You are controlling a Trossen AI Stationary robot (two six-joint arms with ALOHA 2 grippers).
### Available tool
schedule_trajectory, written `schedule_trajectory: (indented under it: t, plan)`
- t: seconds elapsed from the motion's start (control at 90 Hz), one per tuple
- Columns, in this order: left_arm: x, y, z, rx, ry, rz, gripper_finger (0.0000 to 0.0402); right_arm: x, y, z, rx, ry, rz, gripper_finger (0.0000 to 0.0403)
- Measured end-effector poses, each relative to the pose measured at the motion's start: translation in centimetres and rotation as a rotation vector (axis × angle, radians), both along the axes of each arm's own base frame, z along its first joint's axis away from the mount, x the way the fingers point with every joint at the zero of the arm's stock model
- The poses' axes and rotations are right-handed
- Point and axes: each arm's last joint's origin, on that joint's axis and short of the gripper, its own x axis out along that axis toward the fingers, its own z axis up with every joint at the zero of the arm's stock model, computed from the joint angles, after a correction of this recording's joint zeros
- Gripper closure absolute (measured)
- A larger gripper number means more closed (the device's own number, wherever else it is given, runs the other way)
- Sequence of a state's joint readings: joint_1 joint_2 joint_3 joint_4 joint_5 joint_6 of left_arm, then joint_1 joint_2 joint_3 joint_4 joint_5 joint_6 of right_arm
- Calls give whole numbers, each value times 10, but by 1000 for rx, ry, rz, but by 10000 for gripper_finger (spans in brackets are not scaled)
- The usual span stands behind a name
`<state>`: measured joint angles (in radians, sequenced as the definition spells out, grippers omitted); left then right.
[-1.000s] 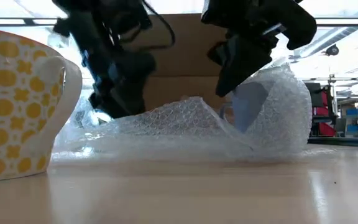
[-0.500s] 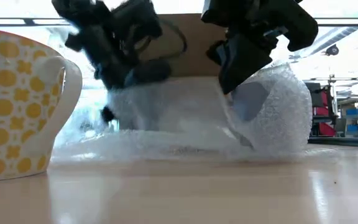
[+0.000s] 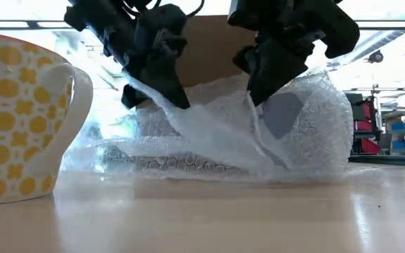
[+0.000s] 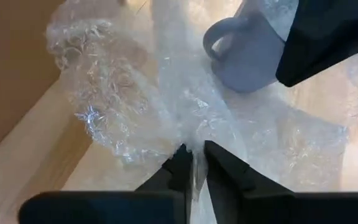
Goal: Wrap mug
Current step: Wrap the blue mug with the right bubble wrap
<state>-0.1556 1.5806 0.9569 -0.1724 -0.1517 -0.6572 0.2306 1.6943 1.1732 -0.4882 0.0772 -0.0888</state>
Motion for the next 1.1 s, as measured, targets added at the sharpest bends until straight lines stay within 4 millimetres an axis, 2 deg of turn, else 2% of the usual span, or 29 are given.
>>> schedule_trajectory:
  t: [0.089, 0.289, 0.467, 0.544, 0.611, 0.722, 0.844, 0.933, 1.1]
  plan:
    - [1, -1, -6, -29, 28, -24, 309, 0, 0, 0, 1, 0, -1, 400]
    - [-1, -9, -4, -255, 58, -186, 218, 0, 0, 0, 0, 0, 0, 400]
    - [1, -6, -8, -203, 59, -120, 192, 0, 0, 0, 0, -2, 0, 400]
    - [2, -4, -12, -163, 65, -70, 202, 0, 0, 0, 1, -4, 0, 400]
    - [3, -4, -12, -146, 58, -54, 227, 0, 0, 0, 1, -4, -1, 400]
    - [1, -3, -4, -142, 36, -47, 303, 0, 0, 1, 1, -4, 0, 400]
    - [1, -5, 21, -112, -46, -92, 385, -2, -1, 5, 1, -7, 1, 400]
    - [-1, -4, 31, -79, -81, -91, 389, -3, -1, 8, 0, -17, 7, 400]
    - [-1, -4, 28, -60, -72, -86, 387, -2, -1, 13, 2, -32, 6, 400]
